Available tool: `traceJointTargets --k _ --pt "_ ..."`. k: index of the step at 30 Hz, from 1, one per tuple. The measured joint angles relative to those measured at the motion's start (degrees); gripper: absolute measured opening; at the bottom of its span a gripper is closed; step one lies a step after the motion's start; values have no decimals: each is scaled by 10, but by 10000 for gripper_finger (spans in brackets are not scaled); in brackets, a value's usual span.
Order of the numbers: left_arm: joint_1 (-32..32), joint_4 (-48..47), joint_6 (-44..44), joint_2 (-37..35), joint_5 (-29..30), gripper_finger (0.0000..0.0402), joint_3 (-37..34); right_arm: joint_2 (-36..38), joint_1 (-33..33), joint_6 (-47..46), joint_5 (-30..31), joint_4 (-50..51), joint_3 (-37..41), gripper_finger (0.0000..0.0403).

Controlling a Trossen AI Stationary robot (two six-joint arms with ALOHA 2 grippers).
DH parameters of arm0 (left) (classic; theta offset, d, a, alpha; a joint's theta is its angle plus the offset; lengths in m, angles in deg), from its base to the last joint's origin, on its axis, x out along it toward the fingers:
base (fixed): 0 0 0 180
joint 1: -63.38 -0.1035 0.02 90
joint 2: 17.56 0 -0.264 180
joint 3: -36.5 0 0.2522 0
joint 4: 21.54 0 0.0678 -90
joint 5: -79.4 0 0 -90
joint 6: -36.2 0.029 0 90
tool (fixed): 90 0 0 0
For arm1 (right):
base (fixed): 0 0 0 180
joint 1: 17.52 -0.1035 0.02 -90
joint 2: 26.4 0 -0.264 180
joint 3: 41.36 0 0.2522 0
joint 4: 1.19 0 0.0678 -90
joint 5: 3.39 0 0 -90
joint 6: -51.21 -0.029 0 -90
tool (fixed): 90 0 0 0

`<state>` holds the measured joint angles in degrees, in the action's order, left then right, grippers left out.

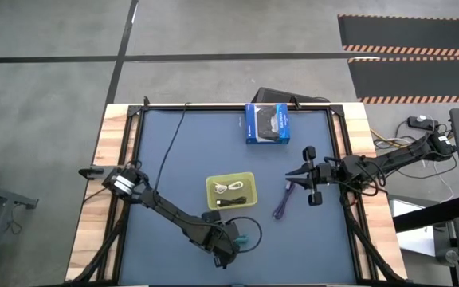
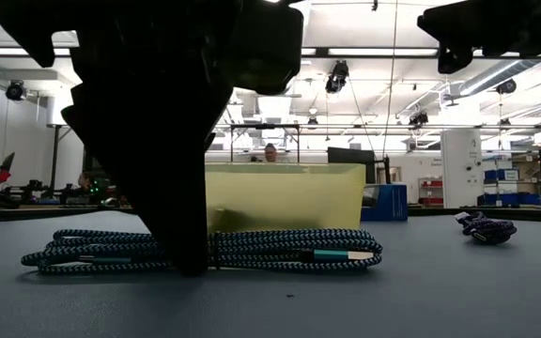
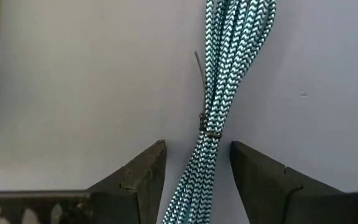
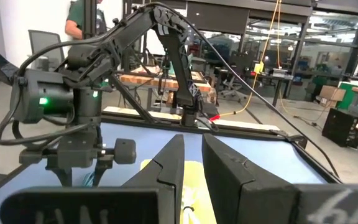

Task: Pick and place USB-C Cables
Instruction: Put the blue charger cable into the yellow bin

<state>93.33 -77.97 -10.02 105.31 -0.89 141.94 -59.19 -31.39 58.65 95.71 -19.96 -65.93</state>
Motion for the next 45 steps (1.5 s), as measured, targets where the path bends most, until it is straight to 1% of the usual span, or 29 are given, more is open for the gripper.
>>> traceJointTargets --k 4,7,10,20,23,35,45 --pt "0 0 0 0 0 164 0 0 0 0 0 6 0 47" --pt "0 0 0 0 0 154 0 0 0 0 0 6 0 47" --pt "0 0 1 0 -1 130 0 0 0 0 0 7 0 47" --pt "0 3 6 0 -7 32 0 0 0 0 0 7 0 47" --pt "-1 3 6 0 -13 13 0 0 0 0 0 7 0 47" --pt "-1 1 6 0 -22 7 2 0 0 1 0 7 0 47" --pt "-11 -14 16 -13 -89 7 28 0 0 1 0 7 0 47"
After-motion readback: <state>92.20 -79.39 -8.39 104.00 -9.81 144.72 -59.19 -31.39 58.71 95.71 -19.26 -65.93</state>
